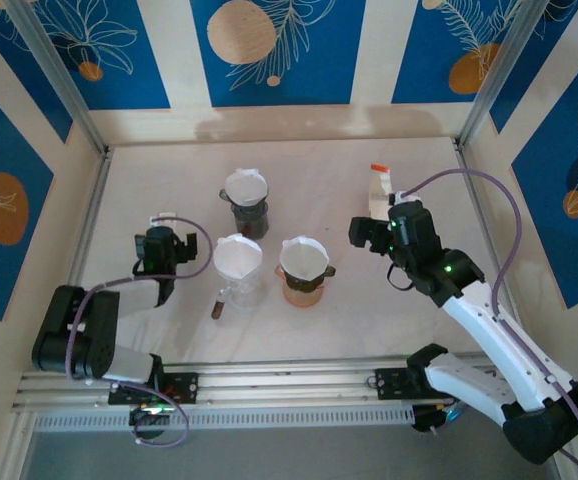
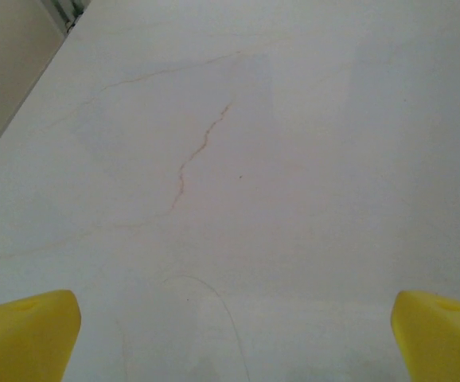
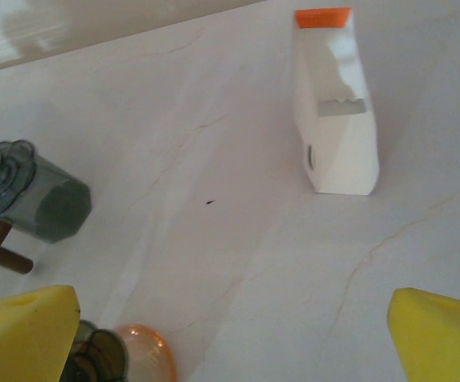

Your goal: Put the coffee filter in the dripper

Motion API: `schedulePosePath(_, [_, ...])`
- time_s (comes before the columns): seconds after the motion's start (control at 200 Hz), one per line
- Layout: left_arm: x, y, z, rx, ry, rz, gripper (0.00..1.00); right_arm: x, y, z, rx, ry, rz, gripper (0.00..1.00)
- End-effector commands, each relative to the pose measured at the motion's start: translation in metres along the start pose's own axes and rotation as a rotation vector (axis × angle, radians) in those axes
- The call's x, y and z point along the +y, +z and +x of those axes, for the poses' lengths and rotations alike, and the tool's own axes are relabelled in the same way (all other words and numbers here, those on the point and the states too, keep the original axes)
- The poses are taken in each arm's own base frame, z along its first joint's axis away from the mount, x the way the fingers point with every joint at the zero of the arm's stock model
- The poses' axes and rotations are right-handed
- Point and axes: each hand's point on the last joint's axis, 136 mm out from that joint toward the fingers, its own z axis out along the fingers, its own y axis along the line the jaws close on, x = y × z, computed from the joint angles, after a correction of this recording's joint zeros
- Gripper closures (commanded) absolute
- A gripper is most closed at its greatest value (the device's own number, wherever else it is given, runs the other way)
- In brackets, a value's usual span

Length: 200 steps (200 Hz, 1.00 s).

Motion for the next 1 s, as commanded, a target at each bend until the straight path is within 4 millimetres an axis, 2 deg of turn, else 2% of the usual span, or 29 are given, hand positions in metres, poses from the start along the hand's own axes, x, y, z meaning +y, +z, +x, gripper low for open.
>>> schedulePosePath(0.0, [-0.003, 0.000, -0.029, -0.200, -0.023, 0.032, 0.00, -0.015, -0.003, -0.006, -0.044, 0.099, 0.017, 0.01])
schedulePosePath(0.065, [-0.009, 0.004, -0.019, -0.189, -0.010, 0.058, 0.00, -0.015, -0.001, -0.010, -0.067, 0.112, -0.021, 0.01])
schedulePosePath(0.175, [-0.005, 0.009, -0.018, -0.165, -0.028, 0.049, 0.00, -0.013, 0.010, -0.010, -0.069, 0.082, -0.084, 0.01])
schedulePosePath(0.36, [-0.005, 0.010, -0.019, -0.167, -0.033, 0.052, 0.00, -0.039, 0.045, -0.005, -0.090, 0.039, -0.006, 0.01])
schedulePosePath(0.495, [-0.005, 0.009, -0.019, -0.169, -0.031, 0.051, 0.00, -0.063, 0.065, -0.011, -0.123, -0.019, 0.067, 0.01])
schedulePosePath(0.665, [-0.005, 0.010, -0.019, -0.168, -0.031, 0.052, 0.00, -0.074, 0.087, -0.017, -0.244, -0.164, 0.059, 0.01])
schedulePosePath(0.995, [-0.005, 0.010, -0.019, -0.166, -0.030, 0.052, 0.00, -0.091, 0.143, 0.014, -0.293, -0.208, 0.024, 0.01])
